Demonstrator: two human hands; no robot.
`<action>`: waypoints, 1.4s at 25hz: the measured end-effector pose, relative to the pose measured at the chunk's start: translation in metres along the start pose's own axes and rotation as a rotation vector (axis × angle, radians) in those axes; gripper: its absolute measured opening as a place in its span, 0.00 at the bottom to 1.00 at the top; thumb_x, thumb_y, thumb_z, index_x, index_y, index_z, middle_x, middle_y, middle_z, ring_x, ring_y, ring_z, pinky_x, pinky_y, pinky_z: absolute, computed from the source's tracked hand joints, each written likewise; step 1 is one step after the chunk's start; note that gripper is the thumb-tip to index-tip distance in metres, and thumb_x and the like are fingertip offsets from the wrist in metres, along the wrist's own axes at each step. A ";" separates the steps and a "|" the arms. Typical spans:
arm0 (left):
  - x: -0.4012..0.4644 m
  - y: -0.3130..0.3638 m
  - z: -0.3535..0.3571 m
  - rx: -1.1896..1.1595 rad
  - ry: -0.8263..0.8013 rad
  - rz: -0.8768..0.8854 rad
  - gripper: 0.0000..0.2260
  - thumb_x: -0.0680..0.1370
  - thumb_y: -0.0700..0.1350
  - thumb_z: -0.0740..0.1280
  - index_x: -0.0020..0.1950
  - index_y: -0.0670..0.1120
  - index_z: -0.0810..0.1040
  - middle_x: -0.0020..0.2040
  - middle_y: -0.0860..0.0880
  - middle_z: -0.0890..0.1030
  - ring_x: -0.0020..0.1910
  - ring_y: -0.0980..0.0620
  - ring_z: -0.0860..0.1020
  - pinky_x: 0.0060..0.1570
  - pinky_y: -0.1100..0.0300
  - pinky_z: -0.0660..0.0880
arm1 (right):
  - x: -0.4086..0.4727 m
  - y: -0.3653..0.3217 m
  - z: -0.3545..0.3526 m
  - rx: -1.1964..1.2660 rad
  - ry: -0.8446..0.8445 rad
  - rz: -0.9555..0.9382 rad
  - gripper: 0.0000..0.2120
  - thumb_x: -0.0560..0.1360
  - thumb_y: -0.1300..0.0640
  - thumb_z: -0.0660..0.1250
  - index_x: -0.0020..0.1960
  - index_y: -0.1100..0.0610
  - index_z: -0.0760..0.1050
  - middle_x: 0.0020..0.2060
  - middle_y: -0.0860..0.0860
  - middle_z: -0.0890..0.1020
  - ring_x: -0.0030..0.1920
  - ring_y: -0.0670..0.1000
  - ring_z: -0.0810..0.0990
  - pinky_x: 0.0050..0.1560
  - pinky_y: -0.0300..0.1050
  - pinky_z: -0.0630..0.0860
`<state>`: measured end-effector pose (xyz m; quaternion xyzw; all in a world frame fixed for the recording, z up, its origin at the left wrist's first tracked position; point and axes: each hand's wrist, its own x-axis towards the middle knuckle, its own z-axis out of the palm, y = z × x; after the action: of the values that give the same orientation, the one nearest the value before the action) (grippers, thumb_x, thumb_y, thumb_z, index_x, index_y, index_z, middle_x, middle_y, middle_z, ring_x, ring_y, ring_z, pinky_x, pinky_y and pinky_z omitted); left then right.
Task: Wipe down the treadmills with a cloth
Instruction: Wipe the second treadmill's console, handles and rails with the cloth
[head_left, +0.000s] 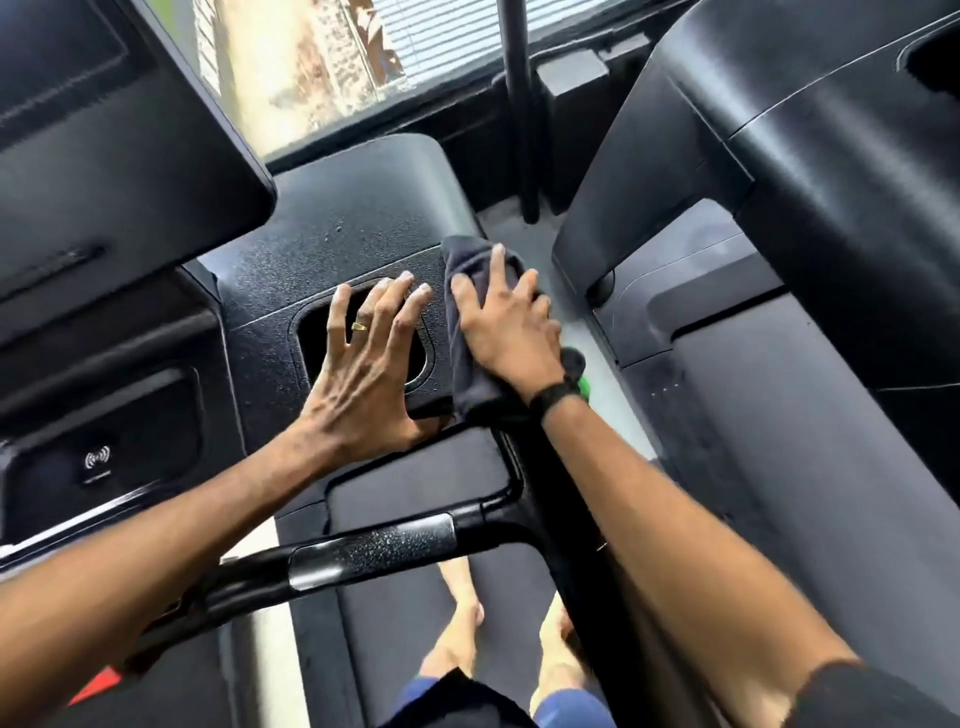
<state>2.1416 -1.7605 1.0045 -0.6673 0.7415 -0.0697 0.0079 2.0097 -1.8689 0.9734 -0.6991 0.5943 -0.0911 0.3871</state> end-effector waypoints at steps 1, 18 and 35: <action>0.000 0.000 -0.001 -0.002 -0.001 0.000 0.53 0.65 0.72 0.66 0.78 0.38 0.58 0.77 0.39 0.61 0.77 0.40 0.60 0.75 0.36 0.46 | 0.025 0.000 -0.002 0.087 -0.043 0.016 0.36 0.78 0.31 0.49 0.81 0.47 0.50 0.77 0.63 0.60 0.73 0.66 0.64 0.71 0.63 0.60; 0.008 -0.031 -0.004 -0.443 0.082 0.039 0.29 0.78 0.56 0.52 0.76 0.41 0.61 0.78 0.41 0.59 0.79 0.42 0.54 0.76 0.46 0.37 | -0.082 -0.001 0.016 -0.330 0.159 0.249 0.35 0.81 0.35 0.44 0.80 0.55 0.51 0.76 0.64 0.61 0.71 0.67 0.66 0.67 0.67 0.62; 0.064 -0.131 0.003 -0.379 -0.028 -0.033 0.52 0.65 0.63 0.76 0.79 0.45 0.53 0.80 0.47 0.52 0.79 0.47 0.52 0.66 0.41 0.70 | 0.046 0.004 -0.014 0.339 -0.150 0.330 0.31 0.83 0.38 0.49 0.76 0.58 0.65 0.73 0.60 0.70 0.72 0.61 0.68 0.71 0.52 0.63</action>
<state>2.2639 -1.8368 1.0220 -0.6697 0.7302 0.0803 -0.1086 2.0112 -1.9164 0.9648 -0.5222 0.6463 -0.0729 0.5516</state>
